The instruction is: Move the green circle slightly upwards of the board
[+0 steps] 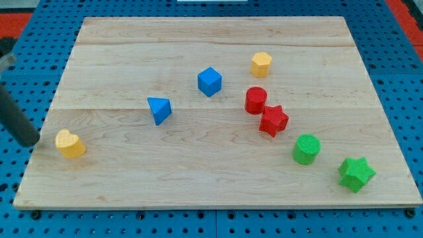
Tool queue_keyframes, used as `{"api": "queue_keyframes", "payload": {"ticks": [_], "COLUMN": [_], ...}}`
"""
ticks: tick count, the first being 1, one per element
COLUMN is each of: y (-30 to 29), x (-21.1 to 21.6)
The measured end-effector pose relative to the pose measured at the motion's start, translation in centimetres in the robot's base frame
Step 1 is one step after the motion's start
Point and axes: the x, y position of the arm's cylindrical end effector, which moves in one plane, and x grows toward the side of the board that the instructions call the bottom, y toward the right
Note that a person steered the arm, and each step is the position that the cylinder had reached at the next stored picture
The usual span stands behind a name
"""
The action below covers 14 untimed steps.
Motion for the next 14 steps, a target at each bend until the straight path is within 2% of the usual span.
{"api": "queue_keyframes", "payload": {"ticks": [3,4,5,6,7,9,12,14], "y": [11.6,7.4,11.9,20.8,30.2,40.2,42.8,47.1], "x": [-1.4,2.5,7.1,8.1,7.8,4.9,3.0,1.9]}}
